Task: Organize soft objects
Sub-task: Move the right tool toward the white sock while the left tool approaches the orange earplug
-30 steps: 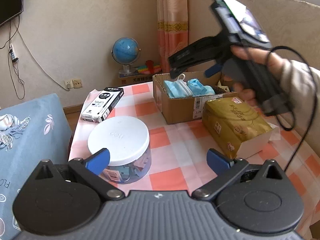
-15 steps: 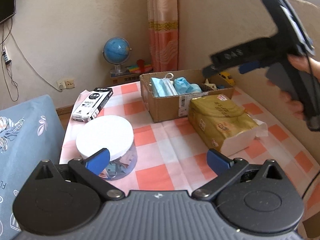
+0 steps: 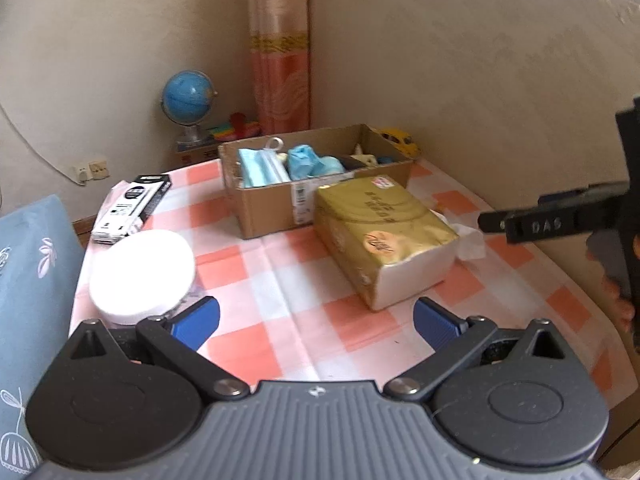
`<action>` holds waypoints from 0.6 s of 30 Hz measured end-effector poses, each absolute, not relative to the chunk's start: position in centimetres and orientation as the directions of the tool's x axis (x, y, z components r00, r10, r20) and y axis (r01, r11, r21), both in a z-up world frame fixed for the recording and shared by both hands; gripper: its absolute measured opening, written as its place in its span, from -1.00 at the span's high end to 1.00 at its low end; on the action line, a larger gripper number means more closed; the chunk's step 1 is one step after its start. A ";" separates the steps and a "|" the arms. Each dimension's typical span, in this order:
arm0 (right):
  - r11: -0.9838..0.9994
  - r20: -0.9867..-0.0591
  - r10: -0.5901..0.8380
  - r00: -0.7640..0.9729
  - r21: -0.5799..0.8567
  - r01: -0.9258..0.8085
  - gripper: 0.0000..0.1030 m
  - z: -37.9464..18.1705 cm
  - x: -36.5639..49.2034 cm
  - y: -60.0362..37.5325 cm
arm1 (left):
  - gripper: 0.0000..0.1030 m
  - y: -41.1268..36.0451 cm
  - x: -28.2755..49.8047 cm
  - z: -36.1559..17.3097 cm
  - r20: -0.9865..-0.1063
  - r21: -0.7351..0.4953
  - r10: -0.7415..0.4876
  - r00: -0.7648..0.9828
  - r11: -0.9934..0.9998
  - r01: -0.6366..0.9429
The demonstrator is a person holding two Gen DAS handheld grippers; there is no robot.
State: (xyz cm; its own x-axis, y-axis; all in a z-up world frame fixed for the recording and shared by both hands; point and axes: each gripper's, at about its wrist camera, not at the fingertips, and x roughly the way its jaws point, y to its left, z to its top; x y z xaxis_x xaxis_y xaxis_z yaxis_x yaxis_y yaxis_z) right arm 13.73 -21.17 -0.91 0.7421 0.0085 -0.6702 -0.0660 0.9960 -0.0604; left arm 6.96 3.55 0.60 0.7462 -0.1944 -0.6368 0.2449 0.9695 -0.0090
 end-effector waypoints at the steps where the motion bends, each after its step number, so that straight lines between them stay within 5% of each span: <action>1: 0.997 -0.676 0.002 0.737 -0.058 -0.056 -1.00 -1.3 13.8 -21.4 | -0.99 3.2 7.0 0.6 -0.638 -0.005 -0.197 0.744 0.968 0.252; 18: 0.992 -0.695 0.081 0.714 -0.016 -0.128 -0.84 -5.5 15.3 -22.7 | -0.99 -0.2 9.8 -0.6 -0.701 0.000 -0.213 0.681 0.954 0.299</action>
